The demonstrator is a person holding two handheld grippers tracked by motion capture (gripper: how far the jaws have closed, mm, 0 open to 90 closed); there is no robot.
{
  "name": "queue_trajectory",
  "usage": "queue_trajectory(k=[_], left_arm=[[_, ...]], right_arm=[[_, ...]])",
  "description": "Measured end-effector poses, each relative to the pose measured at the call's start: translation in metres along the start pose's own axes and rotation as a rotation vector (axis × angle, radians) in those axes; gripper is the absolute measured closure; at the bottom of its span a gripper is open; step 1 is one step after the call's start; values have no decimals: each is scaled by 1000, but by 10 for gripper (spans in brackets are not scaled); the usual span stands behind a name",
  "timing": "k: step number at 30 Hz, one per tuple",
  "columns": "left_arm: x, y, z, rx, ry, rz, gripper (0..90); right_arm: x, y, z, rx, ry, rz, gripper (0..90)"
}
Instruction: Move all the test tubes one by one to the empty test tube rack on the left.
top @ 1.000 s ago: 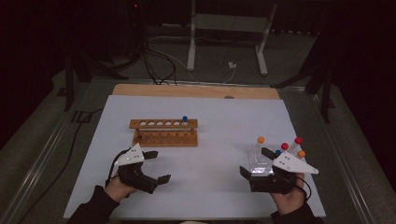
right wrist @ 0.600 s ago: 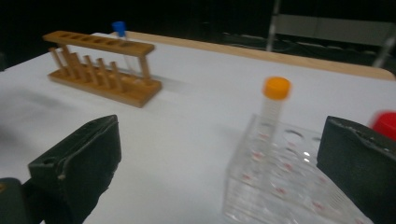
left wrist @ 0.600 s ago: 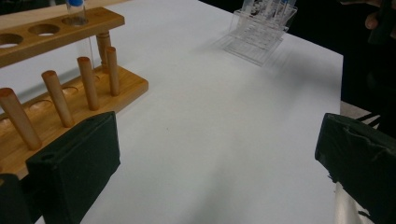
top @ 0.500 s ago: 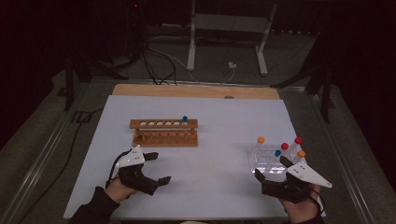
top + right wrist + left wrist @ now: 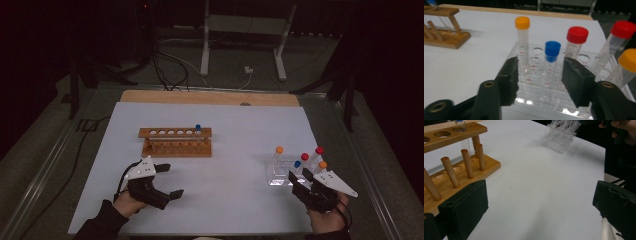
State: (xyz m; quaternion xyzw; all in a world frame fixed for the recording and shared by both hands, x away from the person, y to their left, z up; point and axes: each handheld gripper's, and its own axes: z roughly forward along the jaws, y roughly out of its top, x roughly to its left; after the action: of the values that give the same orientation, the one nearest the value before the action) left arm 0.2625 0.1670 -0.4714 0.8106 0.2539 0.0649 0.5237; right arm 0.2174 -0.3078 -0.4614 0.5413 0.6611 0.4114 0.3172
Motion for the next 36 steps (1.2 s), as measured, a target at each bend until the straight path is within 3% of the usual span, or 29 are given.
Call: queue_trajectory(k=[4, 12, 20, 26, 36], left_arm=[[0, 1, 2, 0, -5, 4, 9], [0, 1, 3, -4, -8, 5, 9], [1, 2, 3, -6, -11, 1, 9], [1, 2, 2, -9, -14, 0, 9], [2, 3, 2, -14, -16, -1, 9]], right_arm=[[-2, 1, 8, 26, -10, 3, 571], [-6, -1, 20, 52, -46, -2, 668], [-7, 0, 27, 75, -49, -11, 757], [-8, 1, 26, 85, -46, -19, 769], [-2, 15, 9, -3, -44, -70, 770]])
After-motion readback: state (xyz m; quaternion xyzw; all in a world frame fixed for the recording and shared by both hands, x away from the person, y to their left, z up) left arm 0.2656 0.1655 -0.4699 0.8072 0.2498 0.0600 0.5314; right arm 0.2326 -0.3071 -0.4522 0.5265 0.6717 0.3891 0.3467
